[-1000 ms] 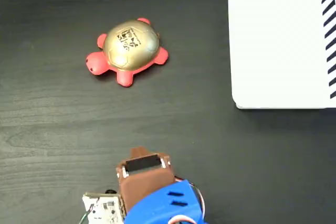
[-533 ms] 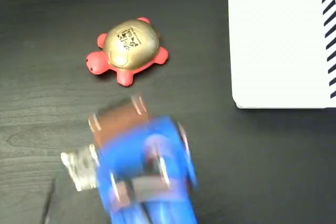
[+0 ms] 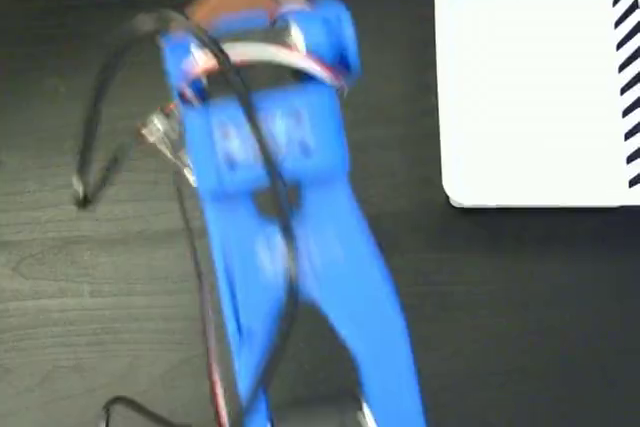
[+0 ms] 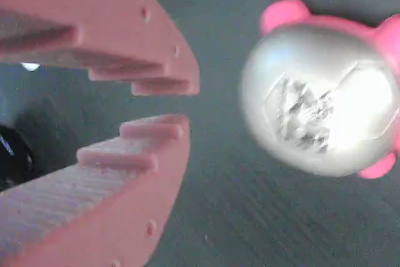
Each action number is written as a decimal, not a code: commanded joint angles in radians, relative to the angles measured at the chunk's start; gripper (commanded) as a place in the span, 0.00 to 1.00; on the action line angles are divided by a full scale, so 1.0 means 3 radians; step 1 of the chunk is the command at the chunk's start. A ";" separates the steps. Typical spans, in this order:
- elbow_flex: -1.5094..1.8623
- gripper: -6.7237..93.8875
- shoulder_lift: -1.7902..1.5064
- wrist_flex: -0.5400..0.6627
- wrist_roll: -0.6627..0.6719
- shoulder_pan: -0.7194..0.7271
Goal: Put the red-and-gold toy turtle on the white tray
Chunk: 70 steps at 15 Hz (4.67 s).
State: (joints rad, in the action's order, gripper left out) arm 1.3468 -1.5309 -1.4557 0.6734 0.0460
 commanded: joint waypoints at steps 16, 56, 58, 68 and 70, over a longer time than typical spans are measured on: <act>-0.0112 0.57 0.0573 -0.0271 -0.0210 -0.0112; -0.1841 0.07 0.1744 -0.0624 -0.0936 -0.0005; -0.1948 0.07 0.1432 -0.0649 -0.0961 0.0026; -0.0547 0.07 -0.0363 -0.0542 -0.0711 -0.0430; -0.0399 0.07 -0.0542 -0.0542 -0.0649 -0.0573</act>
State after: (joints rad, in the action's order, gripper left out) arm 1.2257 -1.5432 -1.6199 0.4510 -0.0890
